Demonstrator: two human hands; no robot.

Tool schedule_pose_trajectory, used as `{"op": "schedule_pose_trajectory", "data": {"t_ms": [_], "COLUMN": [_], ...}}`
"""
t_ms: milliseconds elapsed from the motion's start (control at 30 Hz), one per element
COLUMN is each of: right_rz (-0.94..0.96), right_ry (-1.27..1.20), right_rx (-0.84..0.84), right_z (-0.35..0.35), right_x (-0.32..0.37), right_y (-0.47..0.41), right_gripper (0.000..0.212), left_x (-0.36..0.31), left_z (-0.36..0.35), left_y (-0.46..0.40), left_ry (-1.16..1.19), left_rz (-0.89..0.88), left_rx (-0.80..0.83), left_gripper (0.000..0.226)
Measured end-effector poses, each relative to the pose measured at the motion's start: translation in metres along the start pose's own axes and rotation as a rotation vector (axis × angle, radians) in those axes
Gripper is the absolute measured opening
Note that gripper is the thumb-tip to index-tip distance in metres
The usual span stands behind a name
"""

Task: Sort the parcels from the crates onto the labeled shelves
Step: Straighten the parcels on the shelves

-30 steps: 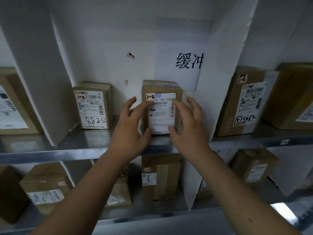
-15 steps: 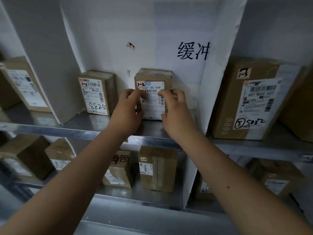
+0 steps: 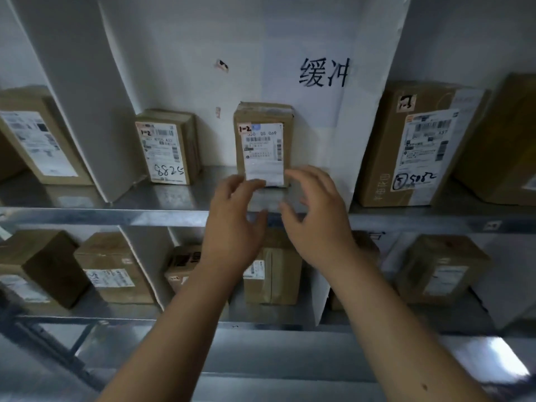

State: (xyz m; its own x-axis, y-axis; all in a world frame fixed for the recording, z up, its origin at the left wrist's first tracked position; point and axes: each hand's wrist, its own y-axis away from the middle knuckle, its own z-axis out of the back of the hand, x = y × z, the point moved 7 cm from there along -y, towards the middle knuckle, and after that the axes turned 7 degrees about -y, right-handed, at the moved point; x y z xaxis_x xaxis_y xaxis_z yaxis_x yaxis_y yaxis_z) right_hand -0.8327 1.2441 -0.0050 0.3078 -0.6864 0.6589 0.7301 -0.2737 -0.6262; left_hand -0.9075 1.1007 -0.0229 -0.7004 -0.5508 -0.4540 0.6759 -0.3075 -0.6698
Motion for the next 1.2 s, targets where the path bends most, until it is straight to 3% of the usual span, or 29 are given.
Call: {"op": "schedule_pose_trajectory", "data": {"t_ms": [433,667,967,1200], "right_rz": [-0.224,-0.153,-0.056,0.0], "right_ry": [0.231,0.185,0.086,-0.057], "right_rx": [-0.21,-0.2,0.003,0.111], "right_z": [0.124,0.189,0.217,0.212], "right_x": [-0.054,-0.09,-0.128,-0.139], "right_y": [0.084,0.053,0.003,-0.02], "right_gripper": [0.051,0.055,0.077,0.067], "left_x": [-0.103,-0.184,-0.221,-0.223], "left_z": [-0.05,-0.087,-0.129,-0.137], "left_y": [0.052,0.034,0.004,-0.008], "left_ry": [-0.017,-0.053,-0.063,-0.19], "left_rz": [-0.119,-0.188,-0.069,0.084], "left_rx": [0.108,0.051,-0.1,-0.146], "left_gripper": [0.052,0.061,0.073,0.079]}}
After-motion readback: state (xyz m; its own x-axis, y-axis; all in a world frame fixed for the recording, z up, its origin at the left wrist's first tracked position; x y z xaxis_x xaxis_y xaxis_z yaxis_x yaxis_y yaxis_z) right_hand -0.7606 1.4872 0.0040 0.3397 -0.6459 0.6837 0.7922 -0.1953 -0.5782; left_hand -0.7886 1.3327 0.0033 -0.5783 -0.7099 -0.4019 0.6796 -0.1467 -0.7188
